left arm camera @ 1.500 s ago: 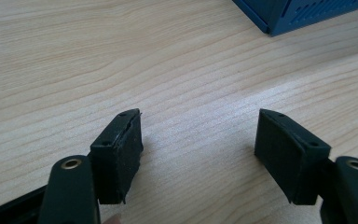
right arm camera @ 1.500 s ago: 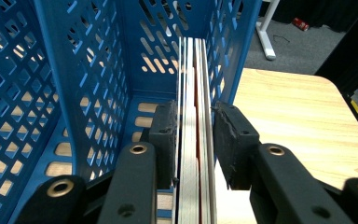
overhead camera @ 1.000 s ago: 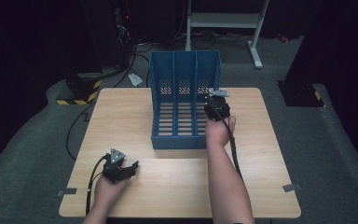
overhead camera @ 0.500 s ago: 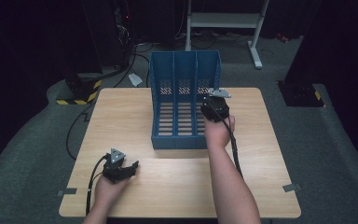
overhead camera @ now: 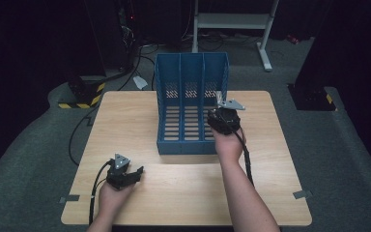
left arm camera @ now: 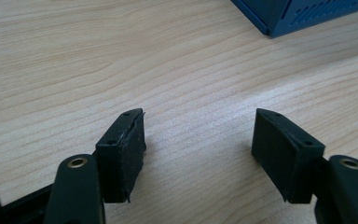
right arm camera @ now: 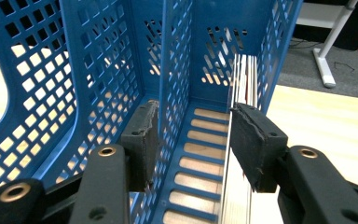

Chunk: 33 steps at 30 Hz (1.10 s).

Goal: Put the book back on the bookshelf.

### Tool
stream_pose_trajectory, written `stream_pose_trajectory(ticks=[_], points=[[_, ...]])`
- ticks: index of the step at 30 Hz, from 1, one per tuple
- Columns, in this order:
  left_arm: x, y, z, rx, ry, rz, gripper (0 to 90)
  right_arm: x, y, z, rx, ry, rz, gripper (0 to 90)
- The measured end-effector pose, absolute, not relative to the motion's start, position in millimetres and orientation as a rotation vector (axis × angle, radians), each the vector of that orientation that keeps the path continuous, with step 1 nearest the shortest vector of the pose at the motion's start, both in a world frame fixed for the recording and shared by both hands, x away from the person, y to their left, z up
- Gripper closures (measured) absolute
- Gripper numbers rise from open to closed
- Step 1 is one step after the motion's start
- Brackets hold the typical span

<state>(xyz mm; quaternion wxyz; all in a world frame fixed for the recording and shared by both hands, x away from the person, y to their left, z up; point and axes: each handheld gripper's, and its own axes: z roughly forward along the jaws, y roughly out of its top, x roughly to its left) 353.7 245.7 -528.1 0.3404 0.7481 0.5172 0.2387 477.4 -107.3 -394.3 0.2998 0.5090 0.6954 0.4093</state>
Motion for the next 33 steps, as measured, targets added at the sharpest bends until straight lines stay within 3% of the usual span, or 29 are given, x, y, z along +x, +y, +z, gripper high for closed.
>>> stream_pose_trajectory(ticks=[19, 33], points=[[353.9, 245.5, -528.3, 1.95, 1.351, 0.621, 31.3, 440.1, -159.0, -403.4, 1.344, 1.835, 1.124, 42.4], [354.1, 245.6, -528.2, 1.953, 1.348, 0.616, 30.7, 420.9, -206.1, -448.8, 1.39, 1.87, 1.036, 35.6]])
